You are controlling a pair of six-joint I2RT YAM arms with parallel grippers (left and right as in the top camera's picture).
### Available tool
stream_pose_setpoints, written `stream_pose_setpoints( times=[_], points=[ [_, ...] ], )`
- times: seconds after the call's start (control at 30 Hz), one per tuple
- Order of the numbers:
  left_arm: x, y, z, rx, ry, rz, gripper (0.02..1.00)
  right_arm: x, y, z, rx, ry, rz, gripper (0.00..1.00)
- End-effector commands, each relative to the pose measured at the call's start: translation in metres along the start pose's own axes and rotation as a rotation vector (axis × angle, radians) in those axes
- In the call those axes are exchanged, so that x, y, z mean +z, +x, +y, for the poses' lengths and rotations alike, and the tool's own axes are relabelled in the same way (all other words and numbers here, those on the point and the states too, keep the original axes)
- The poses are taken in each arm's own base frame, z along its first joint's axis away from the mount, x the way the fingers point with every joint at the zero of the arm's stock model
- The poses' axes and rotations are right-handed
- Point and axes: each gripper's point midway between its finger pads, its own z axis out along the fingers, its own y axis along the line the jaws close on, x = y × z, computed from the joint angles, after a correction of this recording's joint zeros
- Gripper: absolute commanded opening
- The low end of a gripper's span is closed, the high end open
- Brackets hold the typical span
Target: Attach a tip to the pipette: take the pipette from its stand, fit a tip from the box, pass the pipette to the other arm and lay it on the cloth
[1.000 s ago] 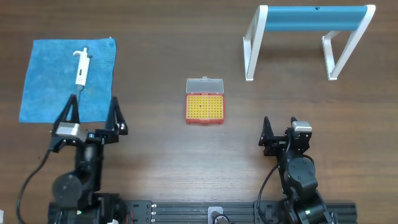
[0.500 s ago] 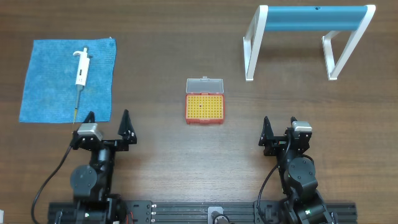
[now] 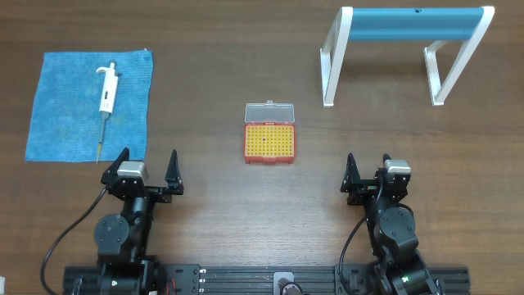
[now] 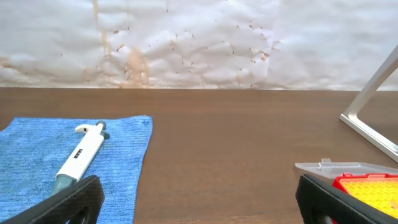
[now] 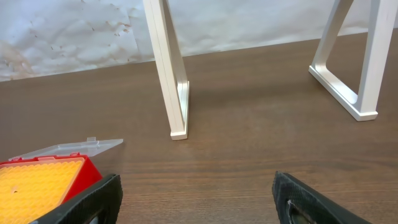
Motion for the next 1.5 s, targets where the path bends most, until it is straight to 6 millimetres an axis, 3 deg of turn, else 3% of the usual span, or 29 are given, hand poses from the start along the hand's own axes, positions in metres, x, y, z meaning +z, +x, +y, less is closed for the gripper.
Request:
stream_pose_setpoints(
  times=[0.03,0.47,0.6,0.7,0.8,1.07,1.5],
  points=[
    [-0.001,0.000,-0.003,0.014,0.018,-0.002,0.998,0.000,0.002,0.001,0.007,-0.008,0.001,0.798],
    [-0.001,0.000,-0.003,0.014,0.018,-0.002,0.998,0.000,0.002,0.000,0.007,-0.001,0.002,0.798],
    [-0.001,0.000,-0.003,0.014,0.018,-0.002,0.998,0.001,-0.003,-0.025,0.008,0.086,-0.013,0.792],
    [-0.001,0.000,-0.003,0.014,0.018,-0.002,1.000,0.001,-0.009,-0.033,-0.145,0.079,-0.033,0.798],
    [-0.001,0.000,-0.003,0.014,0.018,-0.002,0.998,-0.007,-0.028,-0.048,-0.176,0.132,-0.115,0.798],
    [-0.001,0.000,-0.003,0.014,0.018,-0.002,0.998,-0.008,-0.030,-0.038,-0.184,0.065,-0.131,0.798],
    [-0.001,0.000,-0.003,0.014,0.018,-0.003,0.998,-0.008,-0.031,-0.039,-0.174,0.070,-0.133,0.801]
  ],
)
